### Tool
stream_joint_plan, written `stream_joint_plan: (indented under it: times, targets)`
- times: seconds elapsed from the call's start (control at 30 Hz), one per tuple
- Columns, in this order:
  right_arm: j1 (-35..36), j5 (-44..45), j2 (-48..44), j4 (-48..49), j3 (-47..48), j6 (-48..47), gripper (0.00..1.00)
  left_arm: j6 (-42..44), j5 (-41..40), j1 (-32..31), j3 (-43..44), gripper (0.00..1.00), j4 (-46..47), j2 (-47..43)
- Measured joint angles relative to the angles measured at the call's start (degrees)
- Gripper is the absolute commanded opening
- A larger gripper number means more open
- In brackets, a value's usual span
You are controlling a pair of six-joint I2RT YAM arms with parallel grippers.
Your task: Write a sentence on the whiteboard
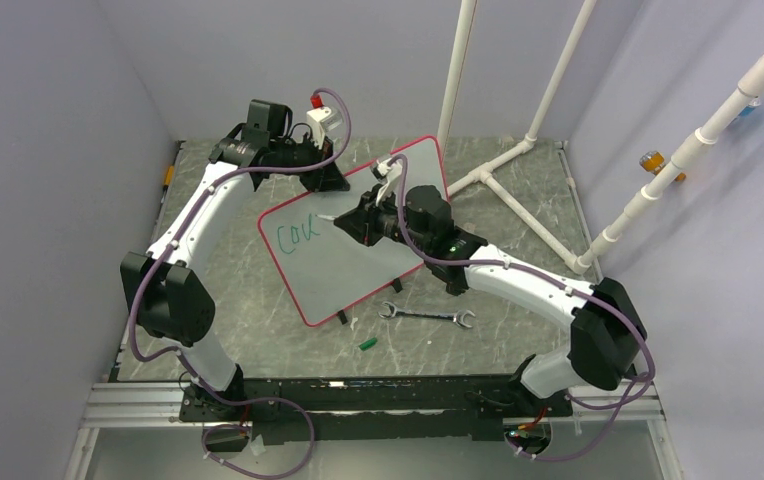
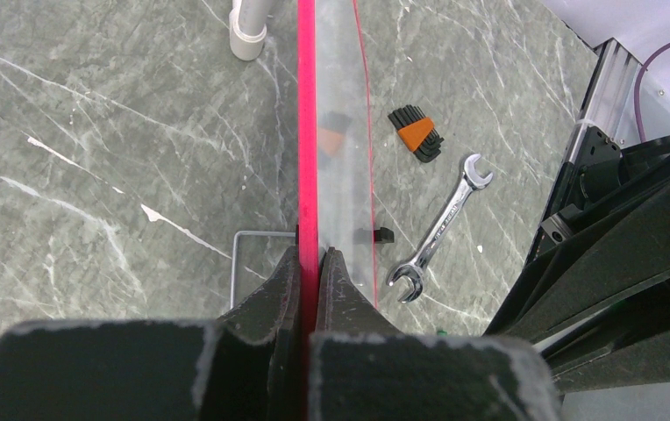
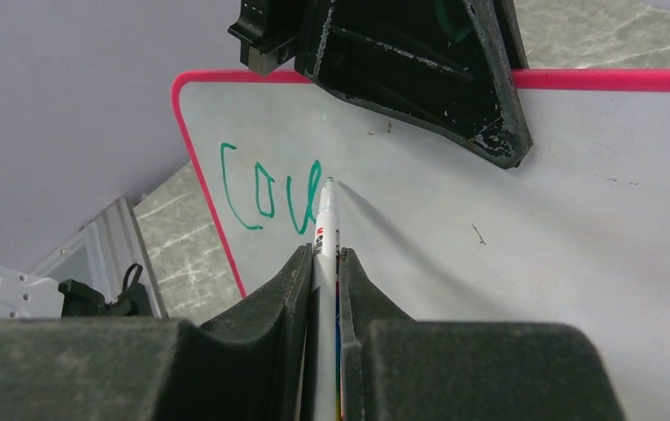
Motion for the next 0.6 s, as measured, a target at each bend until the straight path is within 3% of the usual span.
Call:
stream_joint_plan:
  times: [0.6]
  targets:
    - [-0.04, 0.63, 1.03, 0.83, -0.07, 0.09, 0.00, 0.00, -0.22, -0.04, -0.33, 0.00, 0.42, -0.20]
